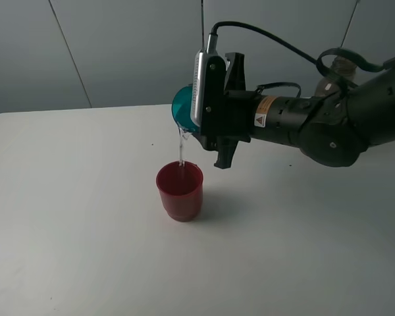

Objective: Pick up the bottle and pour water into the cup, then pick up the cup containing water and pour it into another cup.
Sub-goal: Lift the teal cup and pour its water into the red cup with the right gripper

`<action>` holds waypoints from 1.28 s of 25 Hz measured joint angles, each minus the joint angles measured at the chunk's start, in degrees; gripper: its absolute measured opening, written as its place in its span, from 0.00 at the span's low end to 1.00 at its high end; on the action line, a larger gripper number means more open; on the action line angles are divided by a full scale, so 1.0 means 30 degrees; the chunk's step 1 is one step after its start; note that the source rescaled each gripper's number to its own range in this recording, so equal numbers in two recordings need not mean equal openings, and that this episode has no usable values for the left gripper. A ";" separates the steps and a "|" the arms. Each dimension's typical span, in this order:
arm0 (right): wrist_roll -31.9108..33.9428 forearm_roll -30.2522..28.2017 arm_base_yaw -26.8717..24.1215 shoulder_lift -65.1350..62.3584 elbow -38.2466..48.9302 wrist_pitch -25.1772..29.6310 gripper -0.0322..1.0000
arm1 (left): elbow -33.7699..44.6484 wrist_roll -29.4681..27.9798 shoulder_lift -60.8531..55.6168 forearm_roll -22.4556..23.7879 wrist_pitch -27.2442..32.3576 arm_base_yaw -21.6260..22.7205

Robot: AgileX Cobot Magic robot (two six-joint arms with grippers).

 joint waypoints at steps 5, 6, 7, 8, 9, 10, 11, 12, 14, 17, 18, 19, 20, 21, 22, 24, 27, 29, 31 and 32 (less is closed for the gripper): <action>-0.1299 0.0451 0.0000 0.0628 0.0000 -0.0117 0.09 | 0.0000 0.0000 0.0000 0.0000 0.0000 0.0000; -0.1479 0.0480 0.0000 0.0708 0.0000 -0.0157 0.09 | 0.0000 0.0000 0.0000 0.0000 0.0000 0.0000; -0.1683 0.0480 0.0000 0.0745 0.0000 -0.0157 0.09 | 0.0000 0.0000 0.0000 0.0000 0.0000 0.0000; -0.1954 0.0480 0.0000 0.0830 0.0000 -0.0250 0.09 | 0.0000 0.0000 0.0000 0.0000 0.0000 0.0000; -0.2190 0.0496 0.0000 0.0870 0.0000 -0.0341 0.09 | 0.0000 0.0000 0.0000 0.0000 0.0000 0.0000; -0.2371 0.0496 0.0000 0.0916 0.0000 -0.0373 0.09 | 0.0000 0.0000 0.0000 0.0000 0.0000 0.0000; -0.2659 0.0496 0.0000 0.0916 0.0000 -0.0373 0.09 | 0.0000 0.0000 0.0000 0.0000 0.0000 0.0000; -0.2988 0.0496 0.0000 0.0916 0.0000 -0.0392 0.09 | 0.0000 0.0000 0.0000 0.0000 0.0000 0.0000; -0.3673 0.0496 0.0000 0.0999 0.0000 -0.0517 0.09 | 0.0000 0.0000 0.0000 0.0000 0.0000 0.0000; -0.4593 0.0496 0.0000 0.1253 0.0000 -0.0559 0.09 | 0.0000 0.0000 0.0000 0.0000 0.0000 0.0000; -0.4849 0.0496 0.0000 0.1367 0.0000 -0.0559 0.09 | 0.0000 0.0000 0.0000 0.0000 0.0000 0.0000; -0.5111 0.0496 0.0000 0.1444 0.0000 -0.0589 0.09 | 0.0000 0.0000 0.0000 0.0000 0.0000 0.0000; -0.5330 0.0496 0.0000 0.1529 0.0000 -0.0589 0.09 | 0.0000 0.0000 0.0000 0.0000 0.0000 0.0000; -0.5504 0.0525 0.0000 0.1579 0.0000 -0.0589 0.09 | 0.0000 0.0000 0.0000 0.0000 0.0000 0.0000; -0.5603 0.0525 0.0000 0.1614 0.0000 -0.0589 0.09 | 0.0000 0.0000 0.0000 0.0000 0.0000 0.0000; -0.5917 0.0538 0.0000 0.1614 0.0000 -0.0589 0.09 | 0.0000 0.0000 0.0000 0.0000 0.0000 0.0000; -0.6473 0.0538 0.0000 0.1614 0.0000 -0.0589 0.09 | 0.0000 0.0036 0.0000 0.0000 0.0000 0.0000; -0.6762 0.0587 0.0012 0.1614 0.0000 -0.0634 0.09 | 0.0000 0.0036 0.0000 0.0000 0.0000 0.0000; -0.7073 0.0713 0.0089 0.1614 0.0000 -0.0634 0.09 | 0.0000 0.0036 0.0000 0.0000 0.0000 0.0000; -0.7204 0.0849 0.0215 0.1614 0.0000 -0.0634 0.09 | 0.0000 0.0036 0.0000 0.0000 0.0000 0.0000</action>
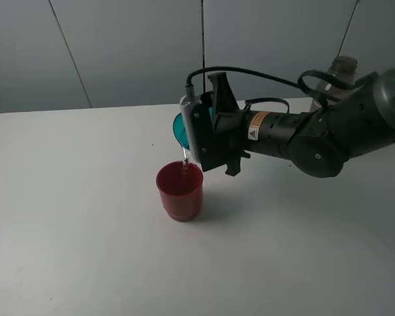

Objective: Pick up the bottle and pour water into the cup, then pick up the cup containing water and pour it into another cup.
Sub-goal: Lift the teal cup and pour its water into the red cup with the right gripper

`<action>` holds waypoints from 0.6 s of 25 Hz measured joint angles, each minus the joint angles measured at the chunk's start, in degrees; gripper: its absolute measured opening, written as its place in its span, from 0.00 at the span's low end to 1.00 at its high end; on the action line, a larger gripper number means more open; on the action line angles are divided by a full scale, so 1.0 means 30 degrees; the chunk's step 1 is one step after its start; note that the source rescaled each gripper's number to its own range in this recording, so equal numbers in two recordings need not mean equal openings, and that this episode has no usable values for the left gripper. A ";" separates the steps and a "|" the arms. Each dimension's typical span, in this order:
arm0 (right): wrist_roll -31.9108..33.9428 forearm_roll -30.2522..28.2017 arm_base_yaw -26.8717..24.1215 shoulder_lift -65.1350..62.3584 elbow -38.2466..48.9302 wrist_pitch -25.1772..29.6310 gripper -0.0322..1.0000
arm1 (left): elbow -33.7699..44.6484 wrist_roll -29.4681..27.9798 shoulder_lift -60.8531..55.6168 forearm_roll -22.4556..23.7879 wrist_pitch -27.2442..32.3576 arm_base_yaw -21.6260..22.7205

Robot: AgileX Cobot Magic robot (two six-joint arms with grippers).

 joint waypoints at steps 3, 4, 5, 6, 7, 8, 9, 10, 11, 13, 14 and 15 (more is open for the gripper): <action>-0.0697 0.0114 0.0203 0.0041 0.0000 -0.0071 0.09 | 0.0000 0.0000 0.0000 0.0000 0.0000 0.0000; -0.0993 0.0216 0.0242 0.0041 0.0000 -0.0071 0.09 | 0.0000 0.0000 0.0000 0.0000 0.0000 0.0000; -0.1309 0.0311 0.0276 0.0115 0.0000 -0.0071 0.09 | 0.0000 0.0000 0.0000 0.0000 0.0000 0.0000; -0.1466 0.0484 0.0317 0.0193 0.0000 -0.0098 0.09 | 0.0000 0.0000 0.0000 0.0000 0.0000 0.0000; -0.1592 0.0567 0.0358 0.0286 0.0000 -0.0098 0.09 | 0.0000 0.0000 0.0000 0.0000 0.0000 0.0000; -0.1788 0.0567 0.0391 0.0423 0.0000 -0.0098 0.09 | 0.0000 0.0000 0.0000 0.0000 0.0000 0.0000; -0.1982 0.0567 0.0432 0.0539 0.0000 -0.0098 0.09 | 0.0000 0.0000 0.0000 0.0000 0.0000 0.0000; -0.2199 0.0607 0.0474 0.0624 0.0000 -0.0098 0.09 | 0.0000 0.0000 0.0000 0.0000 0.0000 0.0000; -0.2335 0.0607 0.0515 0.0657 0.0000 -0.0098 0.09 | 0.0000 0.0000 0.0000 0.0000 0.0000 0.0000; -0.2628 0.0634 0.0552 0.0695 0.0000 -0.0098 0.09 | 0.0000 0.0000 0.0000 0.0000 0.0000 0.0000; -0.2835 0.0634 0.0552 0.0695 0.0000 -0.0098 0.09 | 0.0000 0.0000 0.0000 0.0000 0.0000 0.0000; -0.3072 0.0634 0.0552 0.0695 0.0000 -0.0098 0.09 | 0.0000 0.0000 0.0000 0.0000 0.0000 0.0000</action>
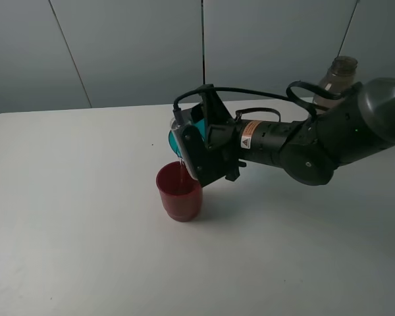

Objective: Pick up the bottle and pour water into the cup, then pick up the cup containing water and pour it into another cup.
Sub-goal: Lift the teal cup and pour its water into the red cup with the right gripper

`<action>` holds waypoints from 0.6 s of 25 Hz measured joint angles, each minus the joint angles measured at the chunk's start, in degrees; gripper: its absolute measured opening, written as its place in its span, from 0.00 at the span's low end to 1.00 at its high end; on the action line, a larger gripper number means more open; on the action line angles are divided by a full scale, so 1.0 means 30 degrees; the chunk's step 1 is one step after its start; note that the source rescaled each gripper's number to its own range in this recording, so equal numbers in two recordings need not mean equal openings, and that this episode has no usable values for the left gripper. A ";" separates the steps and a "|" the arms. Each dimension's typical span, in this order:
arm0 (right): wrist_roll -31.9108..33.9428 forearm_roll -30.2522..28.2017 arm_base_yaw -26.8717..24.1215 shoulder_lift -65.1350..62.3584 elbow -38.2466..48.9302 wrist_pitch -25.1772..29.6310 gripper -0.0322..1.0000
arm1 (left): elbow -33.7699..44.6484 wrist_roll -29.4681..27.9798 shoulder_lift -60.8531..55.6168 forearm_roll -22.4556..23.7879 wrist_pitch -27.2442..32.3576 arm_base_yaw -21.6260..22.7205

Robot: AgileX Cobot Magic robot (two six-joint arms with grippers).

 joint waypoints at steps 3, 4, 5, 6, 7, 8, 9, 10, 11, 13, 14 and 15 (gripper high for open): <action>-0.0905 0.0000 0.0000 0.0000 0.0000 0.0000 0.09 | 0.0000 0.0000 0.0000 0.0000 0.0000 0.0000; -0.1228 0.0000 0.0000 0.0000 0.0000 0.0000 0.09 | 0.0000 0.0000 0.0000 0.0000 0.0000 0.0000; -0.1578 0.0000 0.0000 0.0000 0.0000 0.0000 0.09 | 0.0000 0.0000 0.0000 0.0000 0.0000 0.0000; -0.1842 0.0000 0.0000 0.0000 0.0000 0.0000 0.09 | 0.0000 0.0000 0.0000 0.0000 0.0000 0.0000; -0.2088 0.0000 0.0000 0.0000 0.0000 0.0000 0.09 | 0.0000 0.0000 0.0000 0.0000 0.0000 0.0000; -0.2400 0.0000 0.0000 0.0000 0.0000 0.0000 0.09 | 0.0000 0.0000 0.0000 0.0000 0.0000 0.0000; -0.2688 0.0000 0.0000 0.0000 0.0000 0.0000 0.09 | 0.0000 0.0000 0.0000 0.0000 0.0000 0.0000; -0.2967 0.0000 0.0000 0.0000 0.0000 0.0000 0.09 | 0.0000 0.0000 0.0000 0.0000 0.0000 0.0000; -0.3264 0.0000 0.0000 0.0000 0.0000 0.0000 0.09 | 0.0000 0.0000 0.0000 0.0000 0.0000 0.0000; -0.3681 0.0000 0.0000 0.0000 0.0000 0.0000 0.09 | 0.0000 0.0000 0.0000 0.0000 0.0000 0.0000; -0.3854 0.0000 0.0000 0.0000 0.0000 0.0000 0.09 | 0.0000 0.0000 0.0000 0.0000 0.0000 0.0000; -0.4056 0.0000 0.0000 0.0000 0.0000 0.0000 0.09 | 0.0000 0.0000 0.0000 0.0000 0.0000 0.0000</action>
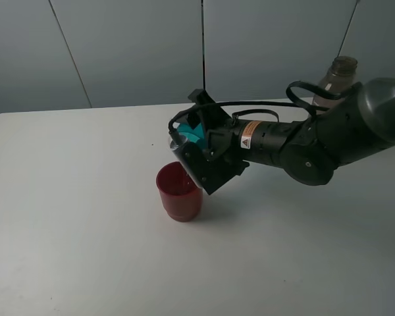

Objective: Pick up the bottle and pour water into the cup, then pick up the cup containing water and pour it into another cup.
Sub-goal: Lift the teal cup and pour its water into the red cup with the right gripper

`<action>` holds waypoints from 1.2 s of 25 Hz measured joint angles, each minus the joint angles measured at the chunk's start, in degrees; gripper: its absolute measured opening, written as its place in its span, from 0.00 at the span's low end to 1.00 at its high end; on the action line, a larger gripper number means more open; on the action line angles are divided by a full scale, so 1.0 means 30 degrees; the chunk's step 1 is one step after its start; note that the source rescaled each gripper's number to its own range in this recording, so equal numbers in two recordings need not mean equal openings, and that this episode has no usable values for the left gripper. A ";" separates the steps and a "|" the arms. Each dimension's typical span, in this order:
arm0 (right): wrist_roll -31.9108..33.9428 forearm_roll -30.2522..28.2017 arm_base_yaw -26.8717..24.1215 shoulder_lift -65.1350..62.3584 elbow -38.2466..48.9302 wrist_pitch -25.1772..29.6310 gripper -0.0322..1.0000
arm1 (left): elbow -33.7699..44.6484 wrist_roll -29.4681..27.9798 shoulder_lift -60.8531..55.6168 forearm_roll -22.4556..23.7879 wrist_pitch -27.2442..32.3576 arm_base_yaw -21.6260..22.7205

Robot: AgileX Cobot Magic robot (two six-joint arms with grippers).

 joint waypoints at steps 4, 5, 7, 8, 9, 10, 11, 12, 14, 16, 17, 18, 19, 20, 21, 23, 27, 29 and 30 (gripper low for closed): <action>-0.0535 0.0000 0.0000 0.0000 0.0000 -0.0128 0.09 | 0.0000 0.0000 0.0000 0.0000 0.0000 0.0000; -0.0611 -0.0047 0.0000 0.0000 0.0000 -0.0128 0.09 | 0.0000 0.0000 0.0000 0.0000 0.0000 0.0000; -0.0649 -0.0139 0.0000 0.0000 0.0000 -0.0205 0.09 | 0.0000 0.0000 0.0000 0.0000 0.0000 0.0000; -0.0674 -0.0139 0.0000 0.0000 0.0000 -0.0257 0.09 | 0.0000 0.0000 0.0000 0.0000 0.0000 0.0000; -0.0674 -0.0216 0.0000 0.0000 0.0000 -0.0266 0.09 | 0.0000 0.0000 0.0000 0.0000 0.0000 0.0000; -0.0674 -0.0309 0.0000 0.0000 0.0000 -0.0298 0.09 | 0.0000 0.0000 0.0000 0.0000 0.0000 0.0000; -0.0674 -0.0498 0.0000 0.0000 0.0000 -0.0298 0.09 | 0.0000 0.0000 0.0000 0.0000 0.0000 0.0000; -0.0674 -0.0498 0.0038 0.0000 0.0000 -0.0298 0.09 | 0.0000 0.0000 0.0000 0.0000 0.0000 0.0000; -0.0691 -0.0577 0.0151 0.0000 0.0000 -0.0298 0.09 | 0.0000 0.0000 0.0000 0.0000 0.0000 0.0000; -0.0691 -0.0577 0.0252 0.0000 0.0000 -0.0298 0.09 | 0.0000 0.0000 0.0000 0.0000 0.0000 0.0000; -0.0691 -0.0577 0.0330 0.0000 0.0000 -0.0298 0.09 | 0.0000 0.0000 0.0000 0.0000 0.0000 0.0000; -0.0720 -0.0577 0.0326 0.0000 0.0000 -0.0298 0.09 | 0.0000 0.0000 0.0000 0.0000 0.0000 0.0000; -0.0720 -0.0577 0.0364 0.0000 0.0000 -0.0298 0.09 | 0.0000 0.0000 0.0000 0.0000 0.0000 0.0000; -0.0734 -0.0577 0.0364 0.0000 0.0000 -0.0298 0.09 | 0.0000 0.0000 0.0000 0.0000 0.0000 0.0000; -0.0734 -0.0577 0.0364 0.0000 0.0000 -0.0298 0.09 | 0.0000 0.0000 0.0000 0.0000 0.0000 0.0000; -0.0734 -0.0577 0.0364 0.0000 0.0000 -0.0298 0.09 | 0.0000 0.0000 0.0000 0.0000 0.0000 0.0000; -0.0734 -0.0577 0.0364 0.0000 0.0000 -0.0298 0.09 | 0.0000 0.0000 0.0000 0.0000 0.0000 0.0000; -0.0111 -0.0577 0.0364 0.0000 0.0000 -0.0298 0.09 | 0.0000 0.0000 0.0000 0.0000 0.0000 0.0000; 0.0533 -0.0577 0.0364 0.0000 0.0000 -0.0298 0.09 | 0.0000 0.0000 0.0000 0.0000 0.0000 0.0000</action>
